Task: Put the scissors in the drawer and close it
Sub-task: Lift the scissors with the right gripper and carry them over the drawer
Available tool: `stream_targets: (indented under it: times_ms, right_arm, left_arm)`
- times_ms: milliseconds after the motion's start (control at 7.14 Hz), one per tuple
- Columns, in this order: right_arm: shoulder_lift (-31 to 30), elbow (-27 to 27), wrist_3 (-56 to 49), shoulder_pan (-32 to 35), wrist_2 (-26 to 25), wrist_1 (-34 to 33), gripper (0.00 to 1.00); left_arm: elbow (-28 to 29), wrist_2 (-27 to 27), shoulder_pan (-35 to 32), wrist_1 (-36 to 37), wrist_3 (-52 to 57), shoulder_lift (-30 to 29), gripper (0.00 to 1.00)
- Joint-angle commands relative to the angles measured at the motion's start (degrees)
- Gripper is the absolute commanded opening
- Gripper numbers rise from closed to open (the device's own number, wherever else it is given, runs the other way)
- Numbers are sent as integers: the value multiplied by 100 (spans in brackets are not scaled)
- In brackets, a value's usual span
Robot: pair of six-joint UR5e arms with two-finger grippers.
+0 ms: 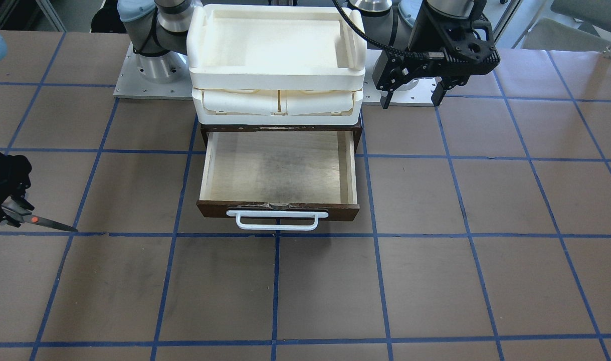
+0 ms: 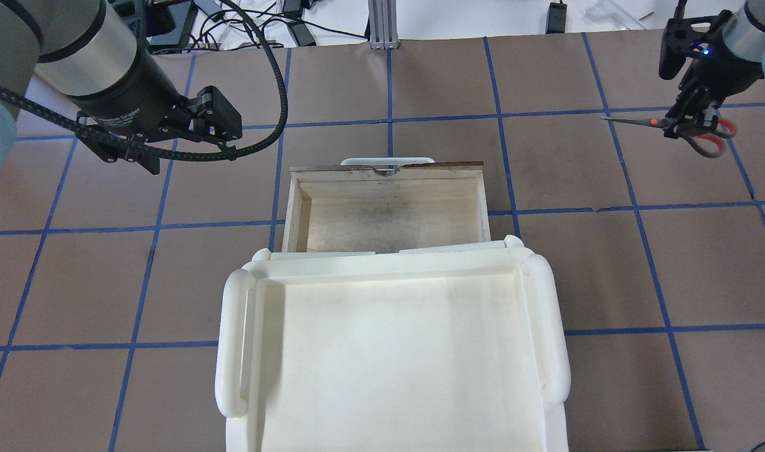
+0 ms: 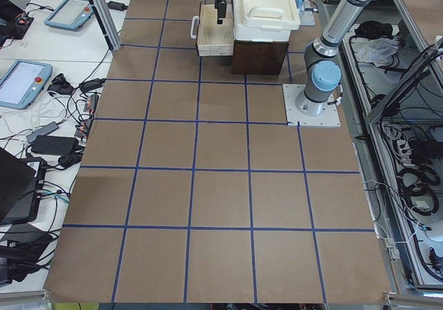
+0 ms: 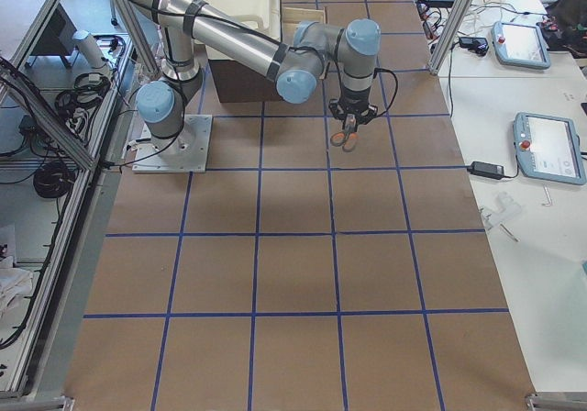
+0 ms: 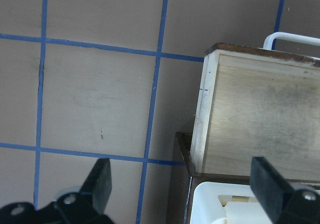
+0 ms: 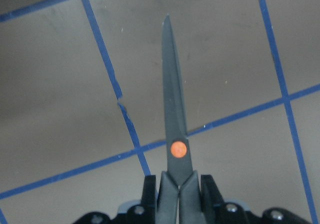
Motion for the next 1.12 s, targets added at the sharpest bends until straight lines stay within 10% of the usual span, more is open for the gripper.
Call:
stream_targets:
  times_ms: [0, 981]
  right_arm:
    - [-321, 1, 1075, 958, -188, 97, 0]
    - [-42, -52, 4331, 3824, -189, -130, 0]
  left_arm:
    - [0, -5, 0, 7, 7, -58, 100]
    - [52, 20, 9, 588, -107, -130, 100]
